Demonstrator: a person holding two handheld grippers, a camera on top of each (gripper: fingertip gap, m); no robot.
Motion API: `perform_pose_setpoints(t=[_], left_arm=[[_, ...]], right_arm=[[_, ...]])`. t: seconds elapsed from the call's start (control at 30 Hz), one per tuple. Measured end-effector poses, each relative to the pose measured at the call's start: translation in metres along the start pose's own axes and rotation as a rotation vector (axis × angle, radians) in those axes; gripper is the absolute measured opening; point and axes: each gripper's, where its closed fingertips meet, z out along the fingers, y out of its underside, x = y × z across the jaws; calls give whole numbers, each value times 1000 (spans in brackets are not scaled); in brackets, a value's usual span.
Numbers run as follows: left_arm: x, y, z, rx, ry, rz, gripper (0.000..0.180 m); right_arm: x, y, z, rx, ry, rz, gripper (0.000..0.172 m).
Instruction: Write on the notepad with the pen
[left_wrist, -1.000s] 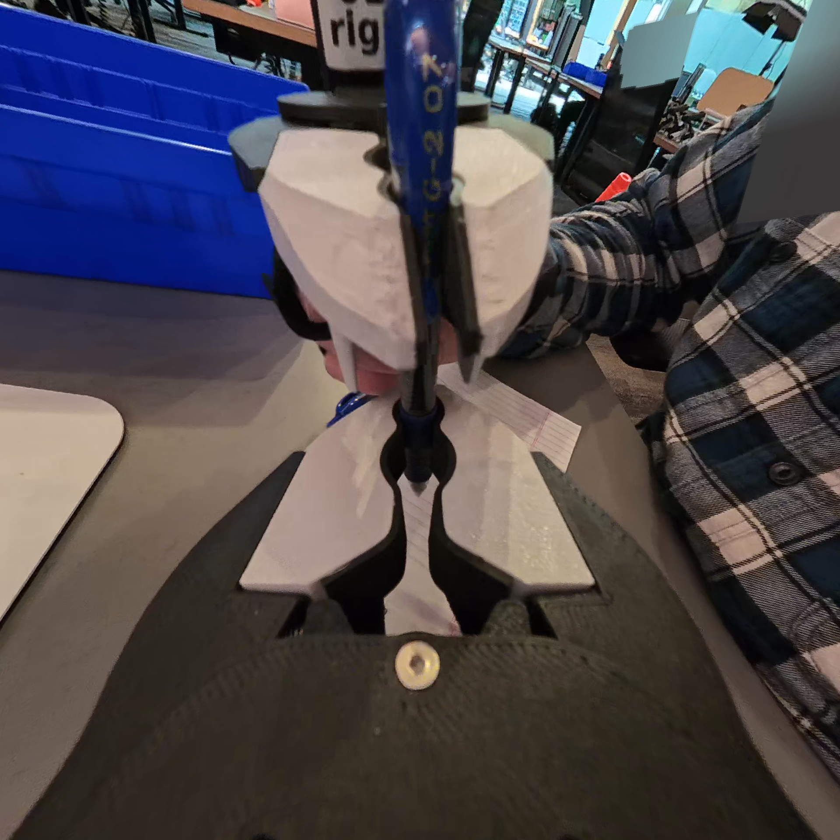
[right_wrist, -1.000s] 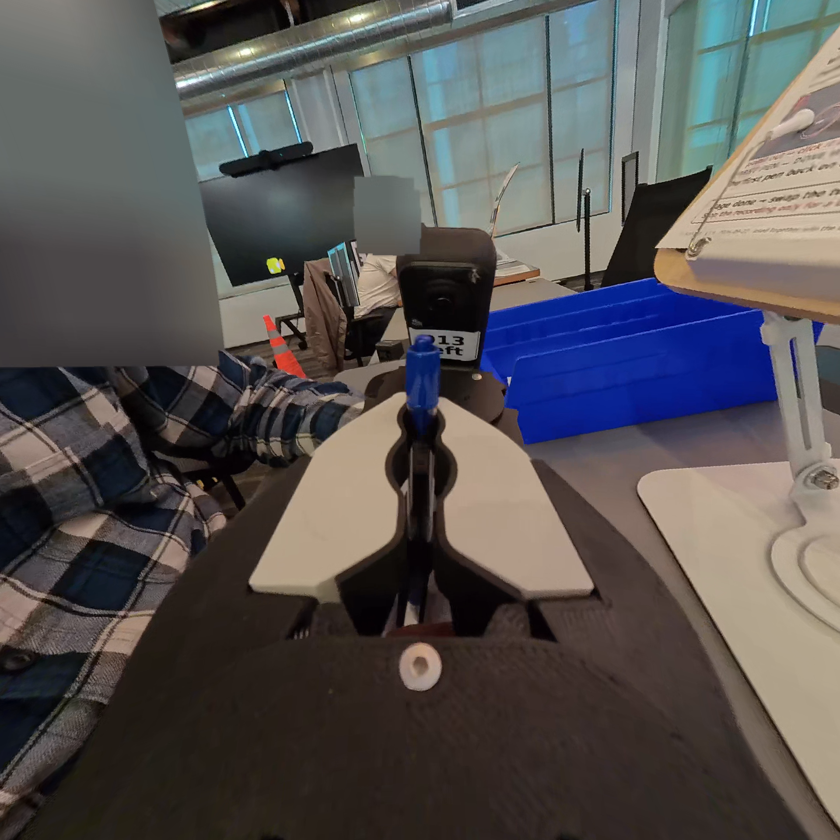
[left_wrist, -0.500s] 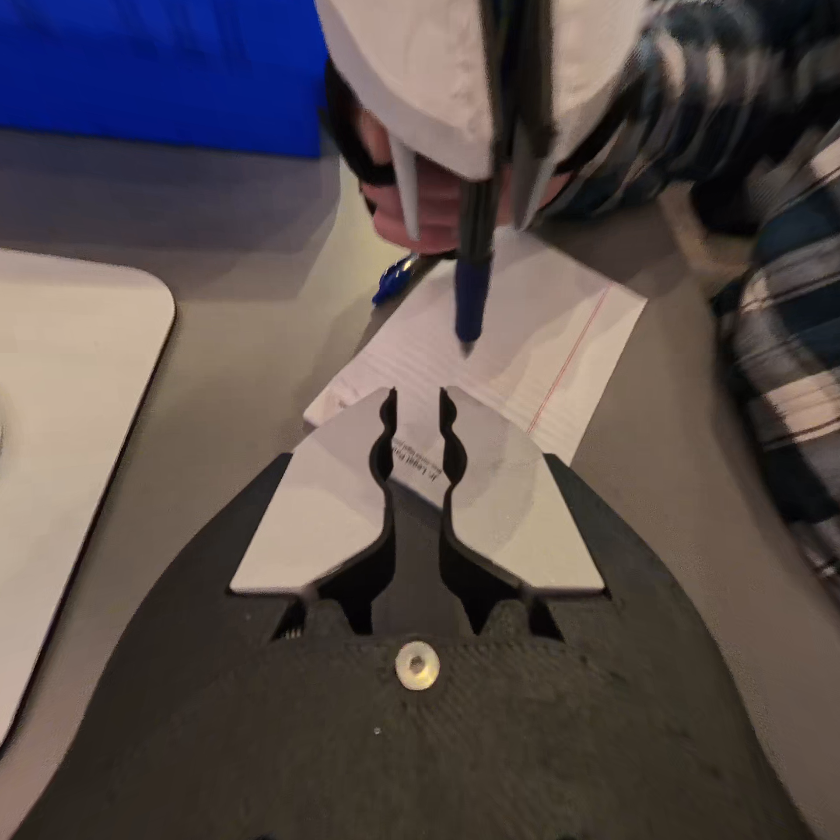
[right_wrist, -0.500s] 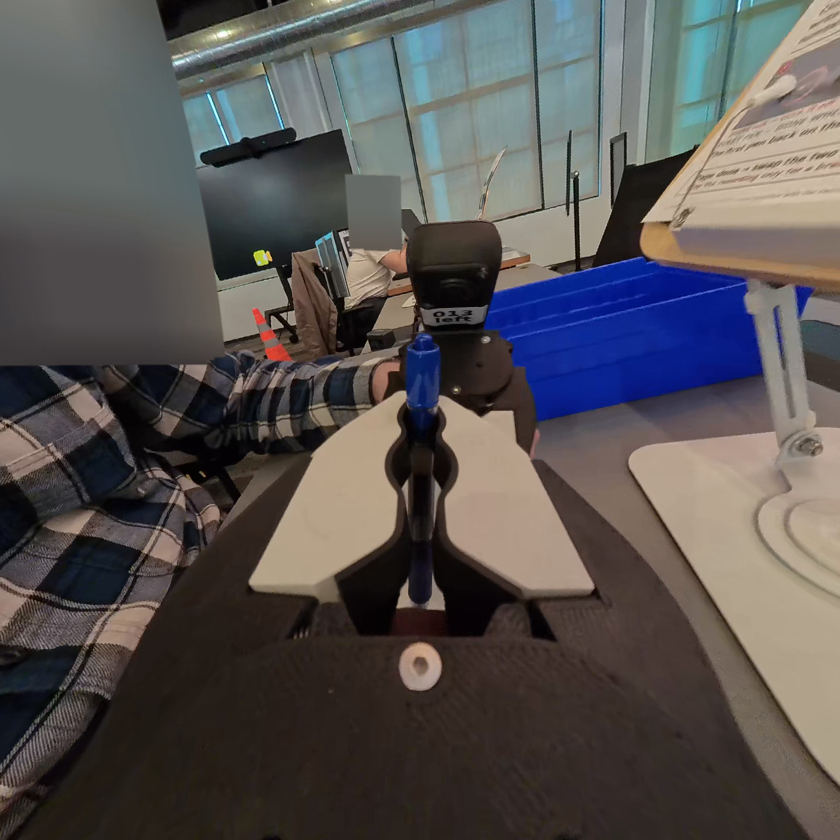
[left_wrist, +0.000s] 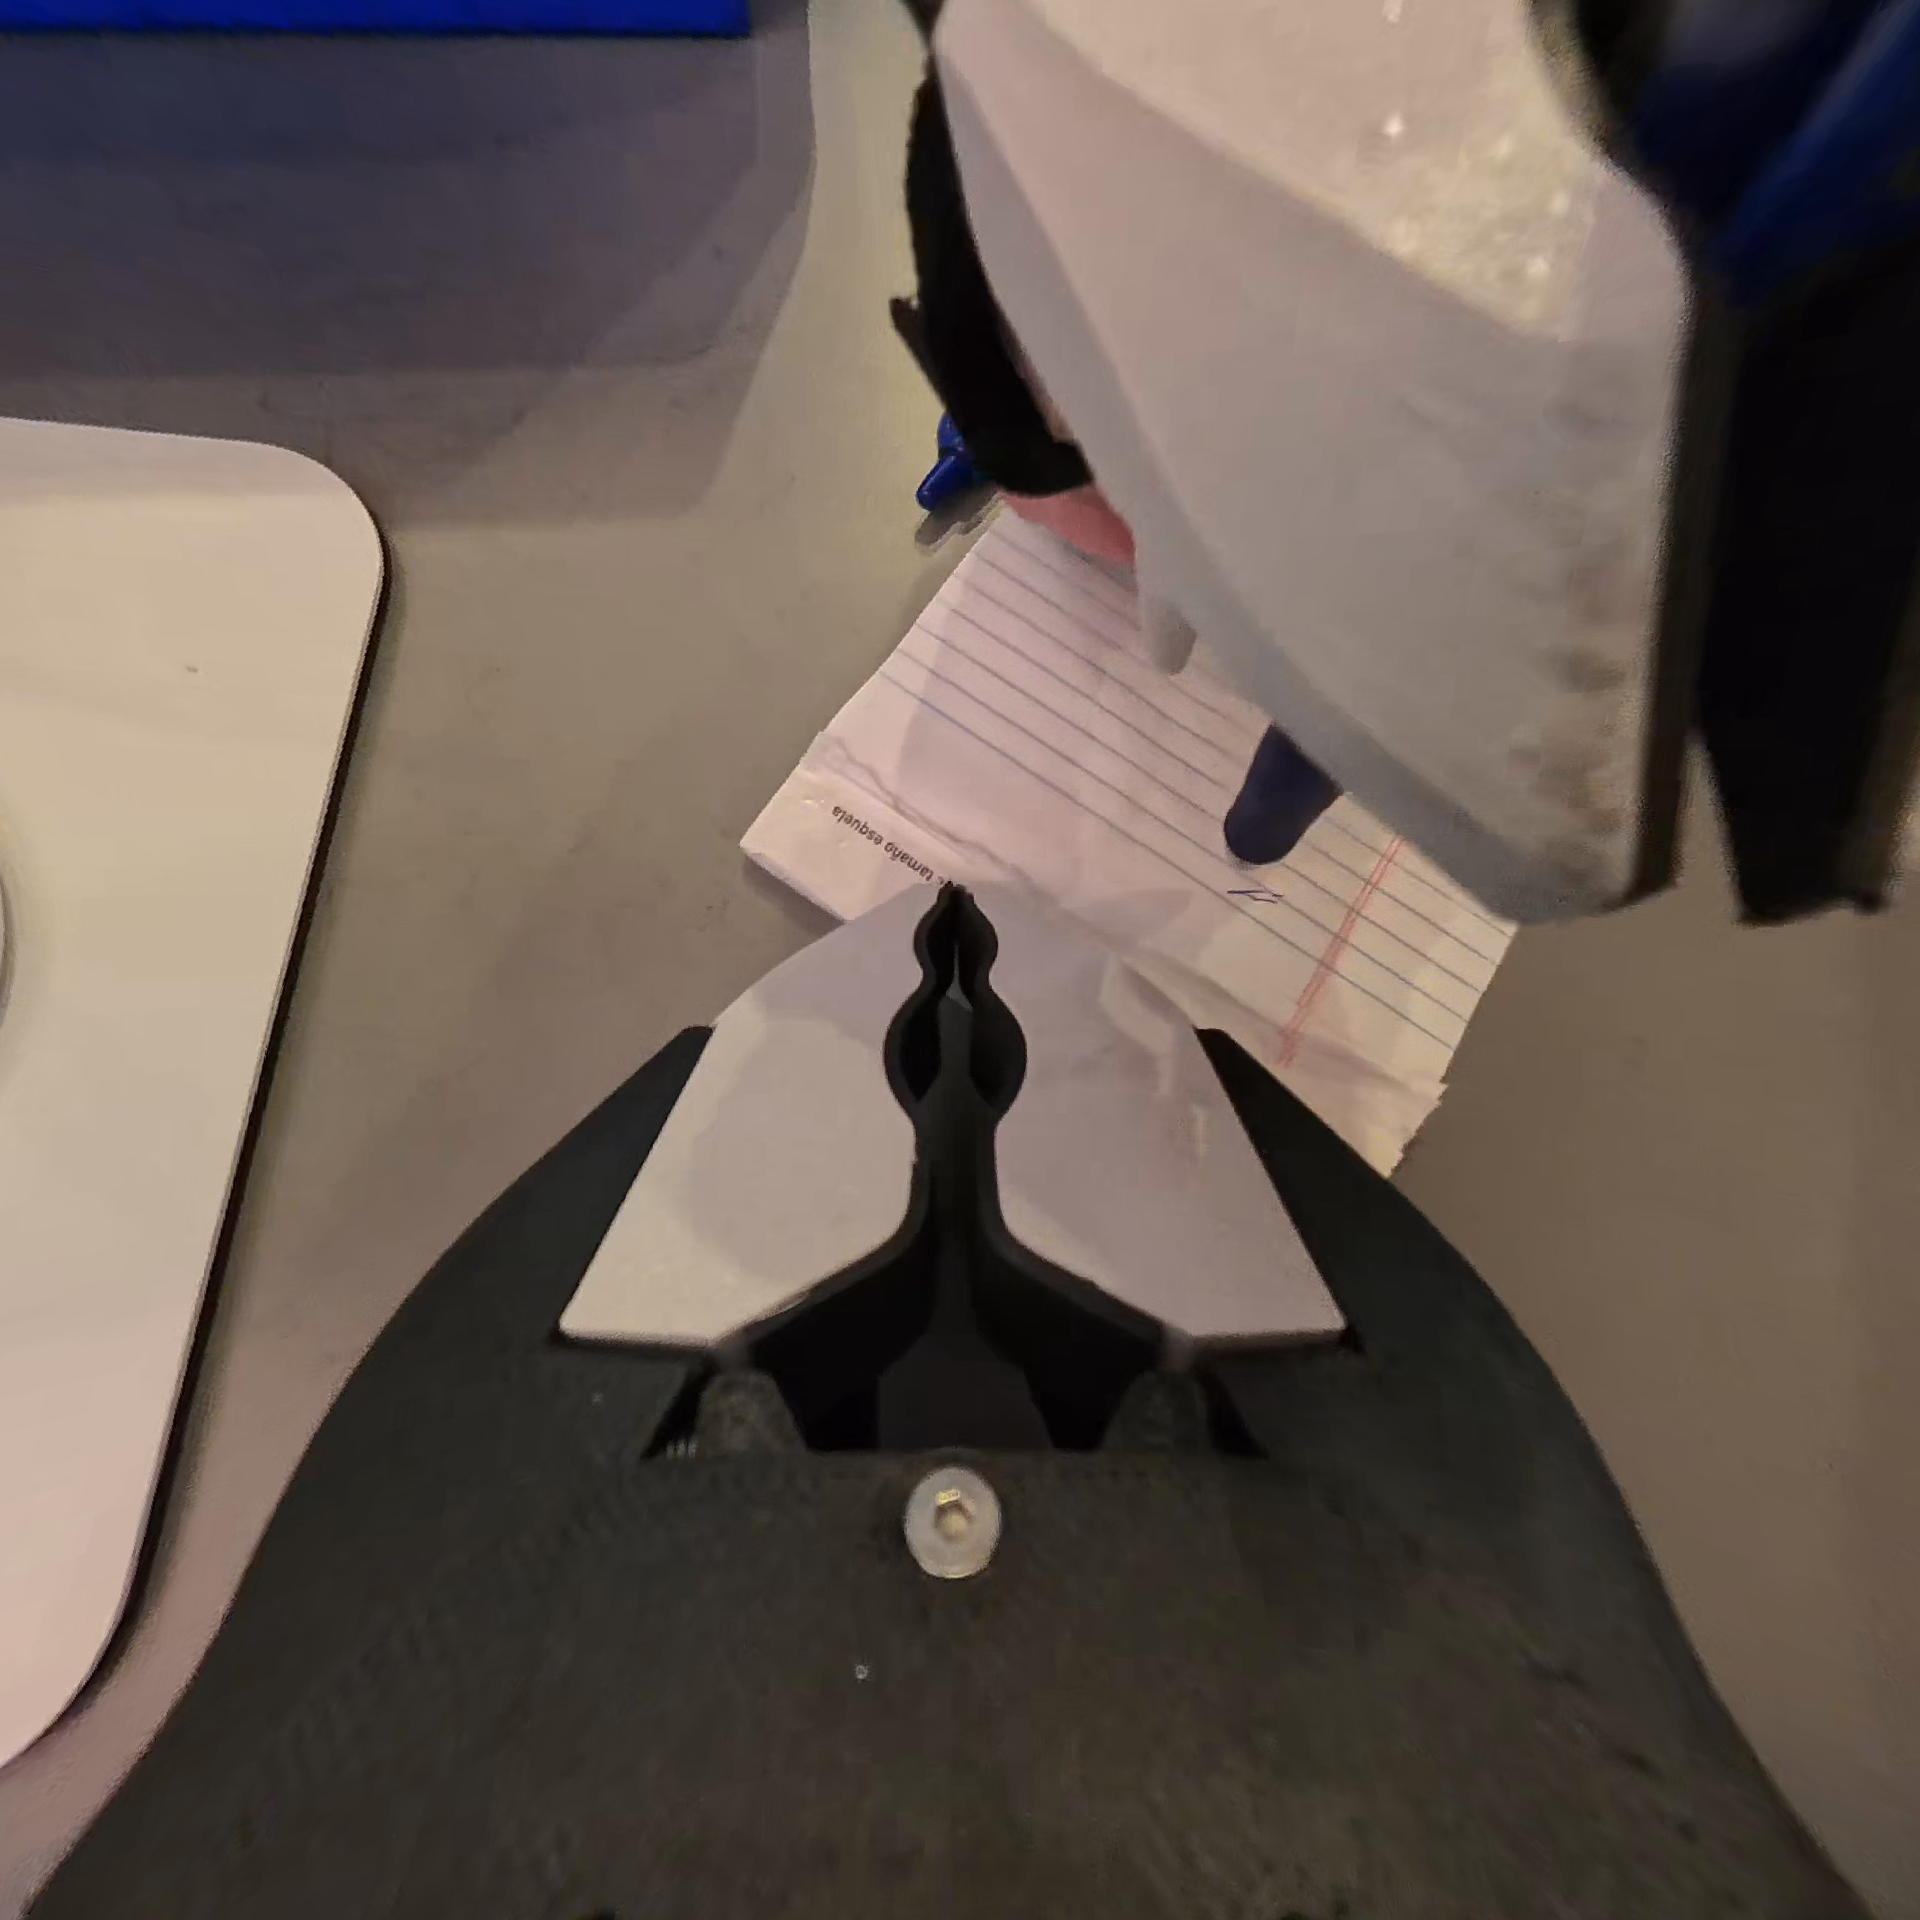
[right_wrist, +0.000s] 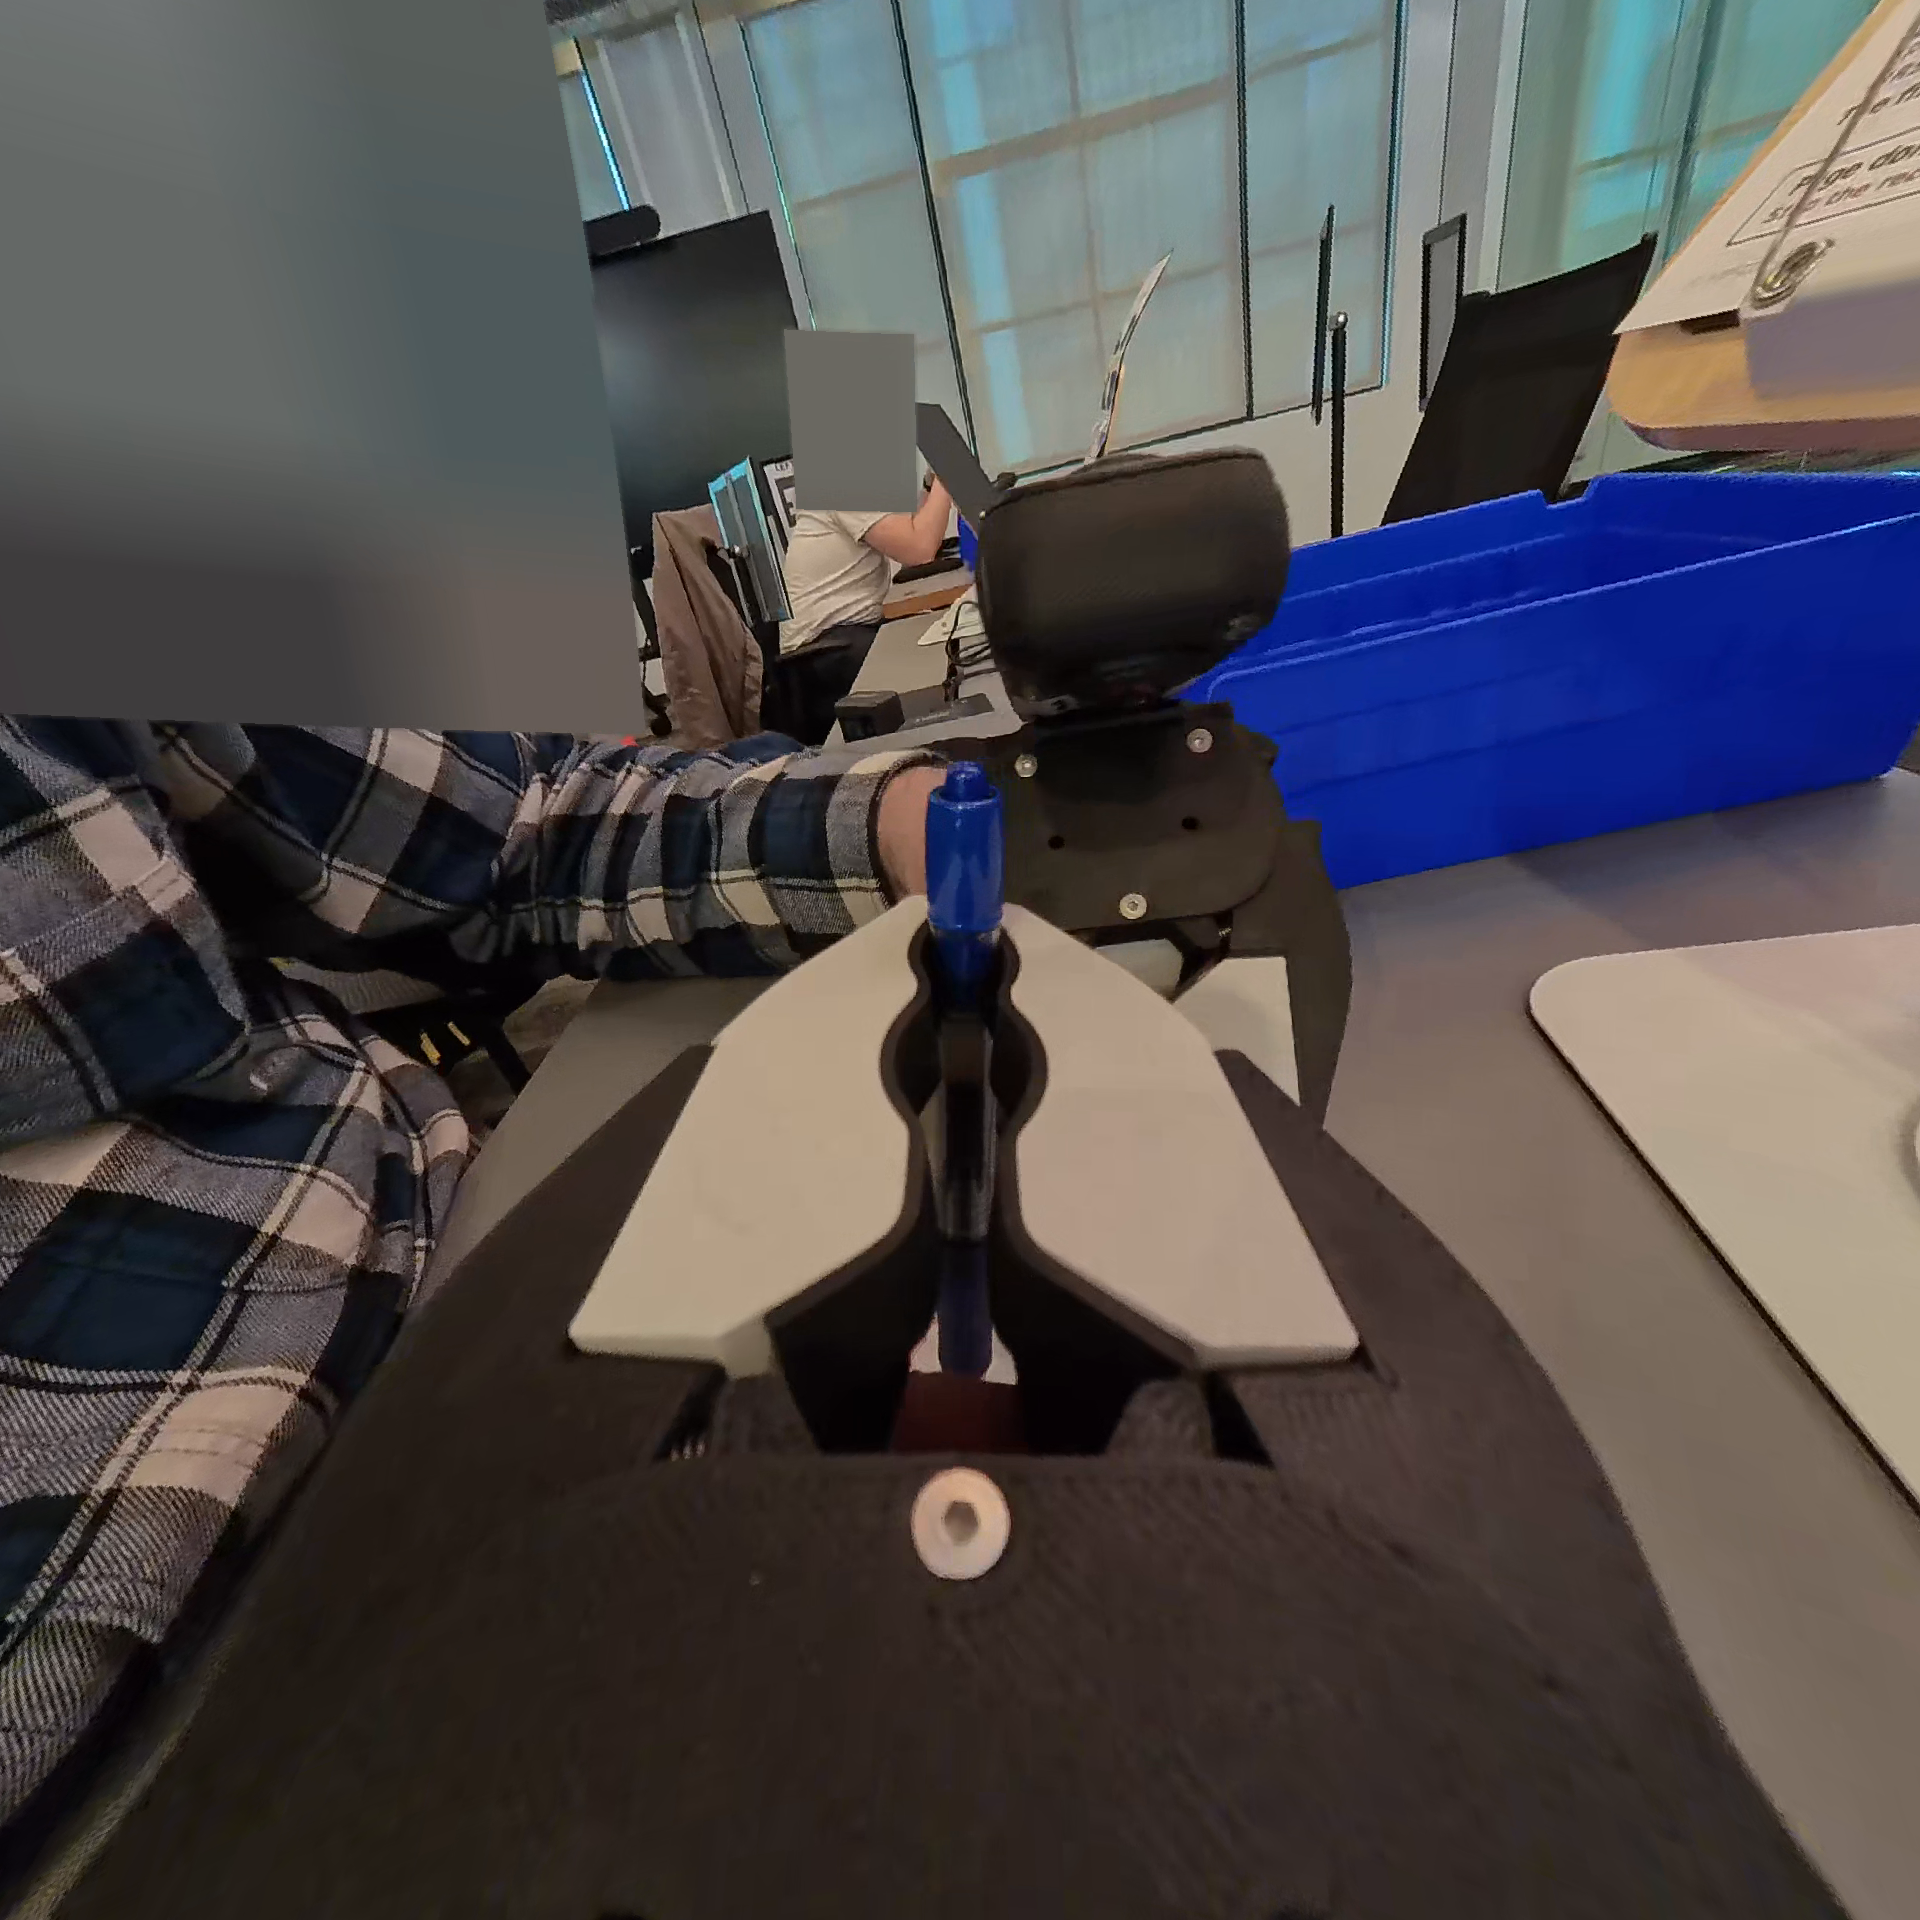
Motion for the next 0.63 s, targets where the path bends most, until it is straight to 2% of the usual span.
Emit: perform_pose_setpoints(t=[0.63], left_arm=[[0,-1,0,4,21,-14,0]], right_arm=[[-6,16,13,-117,9,-68,5]])
